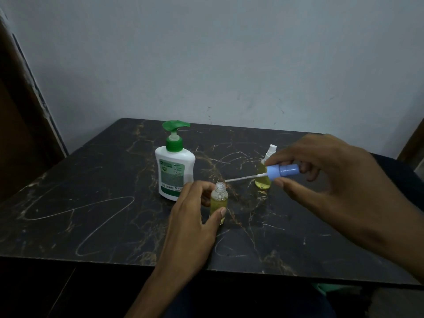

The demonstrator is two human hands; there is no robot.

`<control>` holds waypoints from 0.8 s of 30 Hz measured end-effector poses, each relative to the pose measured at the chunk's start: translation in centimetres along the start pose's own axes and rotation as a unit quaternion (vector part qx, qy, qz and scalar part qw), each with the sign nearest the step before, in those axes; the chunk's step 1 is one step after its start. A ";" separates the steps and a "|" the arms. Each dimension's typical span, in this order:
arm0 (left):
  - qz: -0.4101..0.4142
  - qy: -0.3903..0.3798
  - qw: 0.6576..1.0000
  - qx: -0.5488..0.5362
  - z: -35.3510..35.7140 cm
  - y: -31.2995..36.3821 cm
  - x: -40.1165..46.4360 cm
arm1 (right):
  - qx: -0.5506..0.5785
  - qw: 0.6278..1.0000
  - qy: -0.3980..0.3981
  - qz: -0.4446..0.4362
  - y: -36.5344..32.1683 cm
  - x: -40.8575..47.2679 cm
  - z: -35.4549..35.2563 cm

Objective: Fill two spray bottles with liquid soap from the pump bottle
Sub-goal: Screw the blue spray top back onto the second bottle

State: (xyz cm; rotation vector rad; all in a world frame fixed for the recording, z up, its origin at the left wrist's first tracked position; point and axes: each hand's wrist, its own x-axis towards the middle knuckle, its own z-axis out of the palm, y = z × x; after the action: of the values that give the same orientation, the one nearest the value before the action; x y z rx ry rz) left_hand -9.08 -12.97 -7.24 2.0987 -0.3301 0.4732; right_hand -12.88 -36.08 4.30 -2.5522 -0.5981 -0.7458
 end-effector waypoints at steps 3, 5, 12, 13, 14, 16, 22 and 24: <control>-0.003 0.000 1.000 -0.005 0.0 0.0 0.0 | -0.003 1.000 -0.017 -0.012 0.0 0.7 0.4; -0.005 -0.001 1.000 -0.006 0.1 0.0 0.0 | -0.011 0.999 -0.031 -0.016 -0.2 1.2 0.5; 0.002 -0.004 1.000 -0.002 0.1 -0.3 0.1 | -0.041 0.994 -0.092 -0.033 -1.9 3.4 0.8; 0.002 -0.005 1.000 -0.002 0.1 -0.2 0.1 | -0.048 0.992 -0.105 -0.042 -2.2 3.8 0.9; 0.002 -0.005 1.000 -0.003 0.2 -0.2 0.1 | -0.054 0.990 -0.118 -0.052 -2.5 4.3 1.0; 0.005 -0.004 1.000 -0.007 0.2 -0.3 0.1 | -0.075 0.983 -0.153 -0.070 -2.9 5.3 1.6; 0.011 -0.008 1.000 -0.019 0.1 -0.2 0.1 | -0.114 0.960 -0.234 -0.102 -3.8 7.0 3.7; 0.015 -0.005 1.000 -0.022 0.1 -0.3 0.2 | -0.120 0.956 -0.249 -0.102 -3.9 7.2 4.2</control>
State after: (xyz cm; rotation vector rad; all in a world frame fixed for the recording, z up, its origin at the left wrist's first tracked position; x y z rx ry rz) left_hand -8.78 -12.93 -7.43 2.0560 -0.3751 0.4700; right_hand -7.68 -28.79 6.28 -2.9573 -0.9950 -0.2342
